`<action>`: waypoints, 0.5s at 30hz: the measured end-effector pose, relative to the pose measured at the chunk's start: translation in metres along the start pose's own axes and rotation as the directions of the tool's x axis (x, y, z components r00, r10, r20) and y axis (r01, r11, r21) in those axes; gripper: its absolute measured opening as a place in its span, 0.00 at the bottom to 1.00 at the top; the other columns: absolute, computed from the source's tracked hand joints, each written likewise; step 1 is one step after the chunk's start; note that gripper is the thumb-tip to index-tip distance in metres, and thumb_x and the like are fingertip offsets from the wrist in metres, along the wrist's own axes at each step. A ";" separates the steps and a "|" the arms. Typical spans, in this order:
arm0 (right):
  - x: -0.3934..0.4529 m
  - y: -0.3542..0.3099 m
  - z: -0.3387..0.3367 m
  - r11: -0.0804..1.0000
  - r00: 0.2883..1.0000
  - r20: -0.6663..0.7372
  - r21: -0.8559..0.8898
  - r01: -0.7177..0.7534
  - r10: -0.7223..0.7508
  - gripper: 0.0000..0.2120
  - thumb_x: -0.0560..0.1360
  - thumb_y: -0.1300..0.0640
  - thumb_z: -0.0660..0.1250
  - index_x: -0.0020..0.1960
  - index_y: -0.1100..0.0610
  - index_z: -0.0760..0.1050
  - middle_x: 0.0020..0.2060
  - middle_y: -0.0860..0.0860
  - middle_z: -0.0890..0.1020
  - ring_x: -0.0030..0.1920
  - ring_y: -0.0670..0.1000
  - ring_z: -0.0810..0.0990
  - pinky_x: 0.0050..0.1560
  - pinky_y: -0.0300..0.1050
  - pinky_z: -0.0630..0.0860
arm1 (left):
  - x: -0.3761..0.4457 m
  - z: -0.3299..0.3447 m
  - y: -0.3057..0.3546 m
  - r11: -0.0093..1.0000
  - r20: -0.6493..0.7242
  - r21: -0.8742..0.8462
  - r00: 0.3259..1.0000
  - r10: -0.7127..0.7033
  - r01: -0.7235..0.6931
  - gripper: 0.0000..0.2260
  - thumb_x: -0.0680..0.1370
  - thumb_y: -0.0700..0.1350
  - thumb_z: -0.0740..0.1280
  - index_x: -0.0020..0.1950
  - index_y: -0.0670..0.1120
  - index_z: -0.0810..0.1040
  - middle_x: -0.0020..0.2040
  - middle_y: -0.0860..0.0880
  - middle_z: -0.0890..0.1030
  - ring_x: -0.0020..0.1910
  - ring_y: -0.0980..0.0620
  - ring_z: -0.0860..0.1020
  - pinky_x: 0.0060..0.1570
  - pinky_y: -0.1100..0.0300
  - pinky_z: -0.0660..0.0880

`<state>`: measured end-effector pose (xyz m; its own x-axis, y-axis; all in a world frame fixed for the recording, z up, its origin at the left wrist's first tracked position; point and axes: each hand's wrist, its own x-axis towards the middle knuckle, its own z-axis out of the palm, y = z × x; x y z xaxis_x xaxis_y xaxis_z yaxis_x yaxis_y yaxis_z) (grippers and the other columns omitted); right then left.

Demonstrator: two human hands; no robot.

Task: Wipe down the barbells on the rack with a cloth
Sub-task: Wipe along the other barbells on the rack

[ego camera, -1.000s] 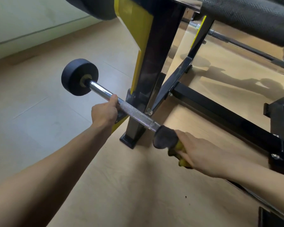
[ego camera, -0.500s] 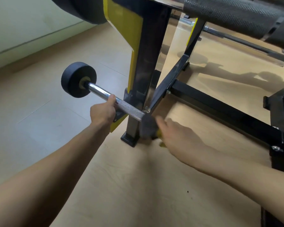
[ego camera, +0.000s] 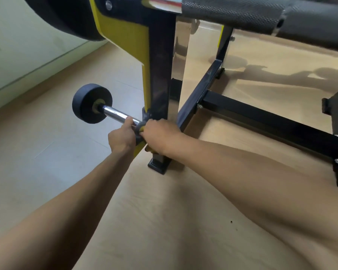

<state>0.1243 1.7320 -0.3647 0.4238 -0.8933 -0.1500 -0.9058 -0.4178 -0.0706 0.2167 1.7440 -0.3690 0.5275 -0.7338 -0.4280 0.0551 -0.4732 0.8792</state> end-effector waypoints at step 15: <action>-0.095 0.068 0.000 0.952 0.974 0.216 0.277 -0.129 0.069 0.19 0.79 0.48 0.64 0.66 0.56 0.67 0.49 0.52 0.79 0.47 0.52 0.79 0.44 0.42 0.77 | 0.007 -0.009 -0.010 0.988 0.079 0.073 0.988 0.129 -0.135 0.11 0.83 0.52 0.59 0.54 0.46 0.76 0.48 0.50 0.79 0.41 0.52 0.78 0.42 0.63 0.72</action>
<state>0.0223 1.7878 -0.3549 0.3507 -0.8630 -0.3637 -0.9167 -0.2370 -0.3216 0.2276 1.7480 -0.3784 0.4617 -0.8251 -0.3257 -0.0785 -0.4037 0.9115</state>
